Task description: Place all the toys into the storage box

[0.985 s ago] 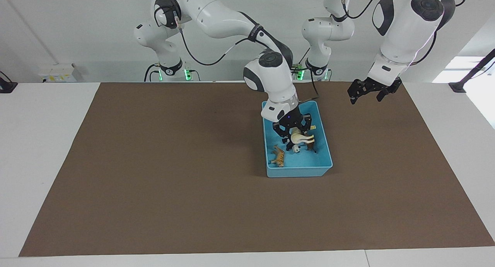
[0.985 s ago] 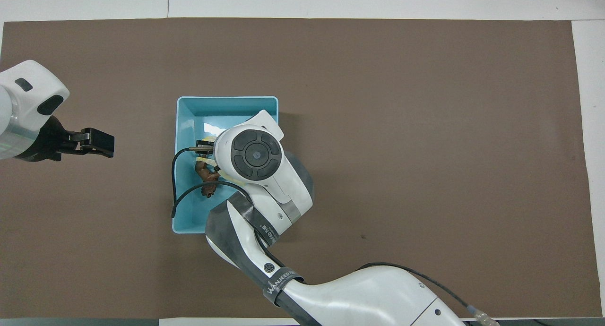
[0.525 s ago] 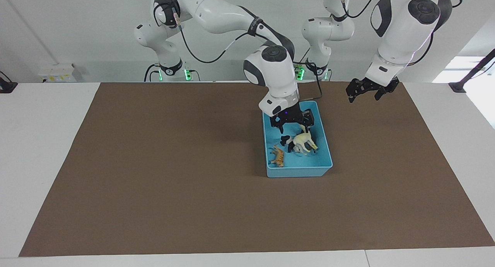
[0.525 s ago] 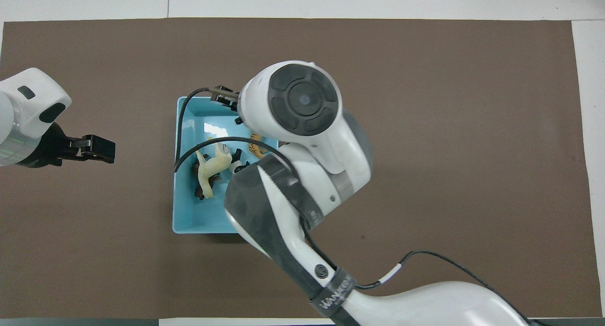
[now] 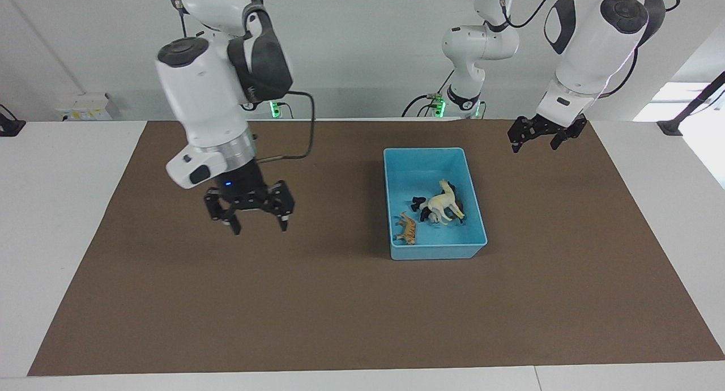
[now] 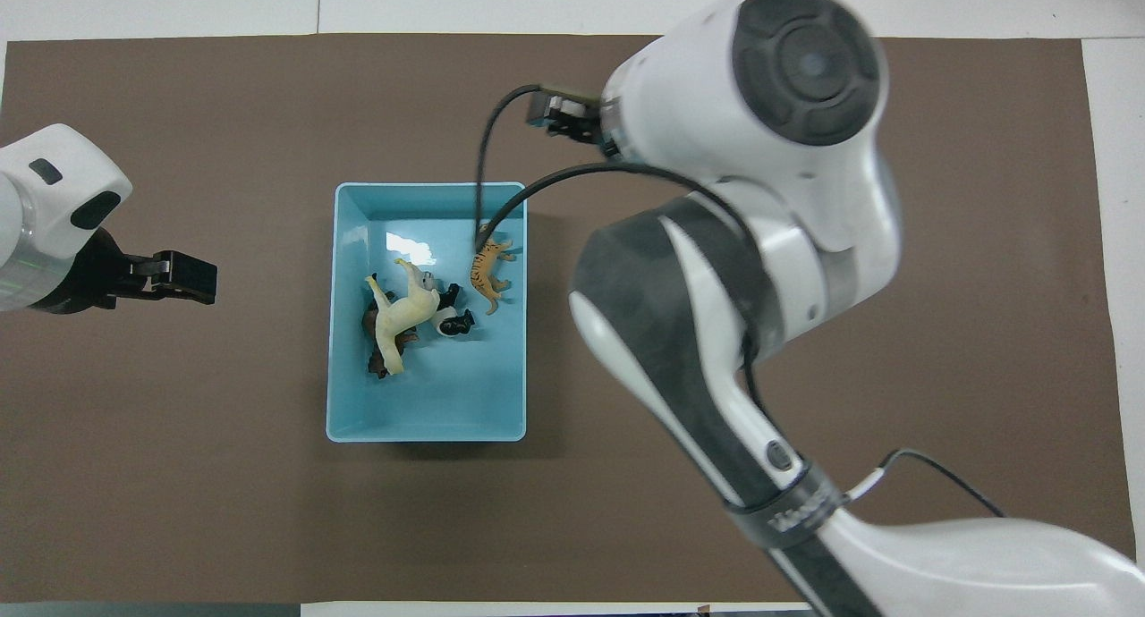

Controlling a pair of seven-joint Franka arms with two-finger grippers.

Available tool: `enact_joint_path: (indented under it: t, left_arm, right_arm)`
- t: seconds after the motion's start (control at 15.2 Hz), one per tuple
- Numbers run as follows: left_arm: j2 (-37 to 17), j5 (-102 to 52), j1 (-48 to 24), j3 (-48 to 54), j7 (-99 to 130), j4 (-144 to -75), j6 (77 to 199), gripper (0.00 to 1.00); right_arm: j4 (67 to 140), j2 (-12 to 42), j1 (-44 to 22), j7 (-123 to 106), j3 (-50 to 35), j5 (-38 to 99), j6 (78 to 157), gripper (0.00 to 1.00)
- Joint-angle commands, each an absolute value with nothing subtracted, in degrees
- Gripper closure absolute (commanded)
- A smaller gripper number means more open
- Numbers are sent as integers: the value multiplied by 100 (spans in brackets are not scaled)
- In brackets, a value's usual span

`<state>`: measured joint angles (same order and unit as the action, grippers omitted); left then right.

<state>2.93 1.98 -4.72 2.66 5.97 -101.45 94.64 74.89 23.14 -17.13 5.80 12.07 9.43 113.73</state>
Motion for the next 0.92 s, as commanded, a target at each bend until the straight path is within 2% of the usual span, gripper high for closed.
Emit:
enact_joint_path:
  t: [0.0, 0.33, 0.66, 0.85]
  left_arm:
    - [229, 114, -246, 387, 501, -9993, 9343, 0]
    - [281, 36, -272, 396, 518, -9958, 9465, 0]
    - [334, -229, -351, 360, 598, -9984, 9738, 0]
    - [343, -229, -290, 369, 589, -9976, 9695, 0]
  right_arm:
    - [7629, 2215, -1372, 264, 1142, 870, 11058, 0]
    - [7734, 1672, -1073, 185, 1283, 686, 9697, 0]
    - [9156, 275, -573, -412, 1222, 668, 9483, 0]
    - [9273, 79, -99, -746, 855, 327, 9090, 0]
